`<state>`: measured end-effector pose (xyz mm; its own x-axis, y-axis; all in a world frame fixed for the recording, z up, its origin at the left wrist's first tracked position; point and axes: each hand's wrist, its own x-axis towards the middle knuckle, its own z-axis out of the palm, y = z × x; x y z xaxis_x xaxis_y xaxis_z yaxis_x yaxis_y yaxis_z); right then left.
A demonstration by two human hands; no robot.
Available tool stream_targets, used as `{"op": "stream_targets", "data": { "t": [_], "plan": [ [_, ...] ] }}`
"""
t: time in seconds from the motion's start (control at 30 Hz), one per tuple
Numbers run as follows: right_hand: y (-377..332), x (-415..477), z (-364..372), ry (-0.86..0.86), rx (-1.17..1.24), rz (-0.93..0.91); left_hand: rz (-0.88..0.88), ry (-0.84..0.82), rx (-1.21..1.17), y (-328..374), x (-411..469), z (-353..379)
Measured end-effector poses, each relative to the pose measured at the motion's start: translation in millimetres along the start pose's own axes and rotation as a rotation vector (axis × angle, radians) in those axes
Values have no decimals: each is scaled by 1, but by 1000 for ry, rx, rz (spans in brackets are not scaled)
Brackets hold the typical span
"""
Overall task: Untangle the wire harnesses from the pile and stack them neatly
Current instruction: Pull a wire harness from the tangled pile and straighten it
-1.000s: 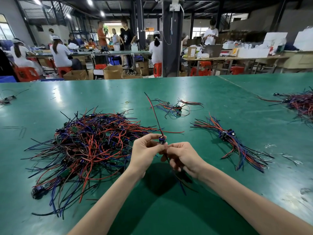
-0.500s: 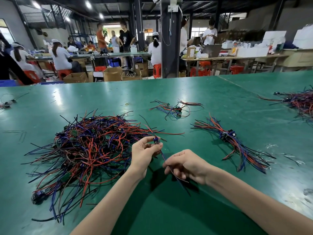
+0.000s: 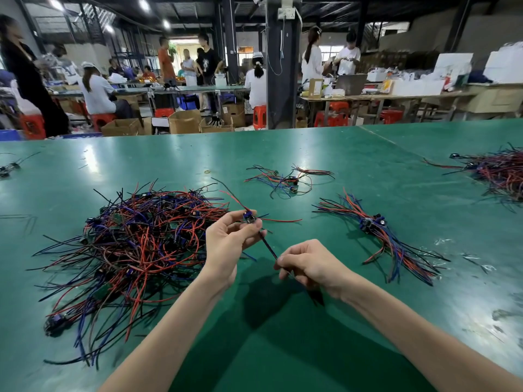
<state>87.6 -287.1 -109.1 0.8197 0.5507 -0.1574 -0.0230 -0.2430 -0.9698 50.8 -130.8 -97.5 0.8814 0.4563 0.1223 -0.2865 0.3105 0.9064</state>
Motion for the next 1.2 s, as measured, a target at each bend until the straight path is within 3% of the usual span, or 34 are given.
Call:
{"op": "stream_targets", "data": {
  "t": [0.13, 0.4, 0.63, 0.97, 1.07, 1.2],
  "plan": [
    [-2, -3, 2, -64, -12, 27, 38, 48, -40, 10, 4, -6],
    [2, -3, -2, -3, -42, 40, 68, 49, -71, 16, 1, -8],
    [-1, -8, -1, -106, -47, -31, 52, 150, -86, 17, 5, -16],
    [8, -1, -6, 4, -59, 31, -36, 19, -227, 18, -2, -3],
    [7, -4, -2, 1, -132, -35, 21, 99, -200, 19, 2, -10],
    [1, -14, 3, -2, -77, -238, 123, 218, 36, 11, 9, -18]
  ]
}}
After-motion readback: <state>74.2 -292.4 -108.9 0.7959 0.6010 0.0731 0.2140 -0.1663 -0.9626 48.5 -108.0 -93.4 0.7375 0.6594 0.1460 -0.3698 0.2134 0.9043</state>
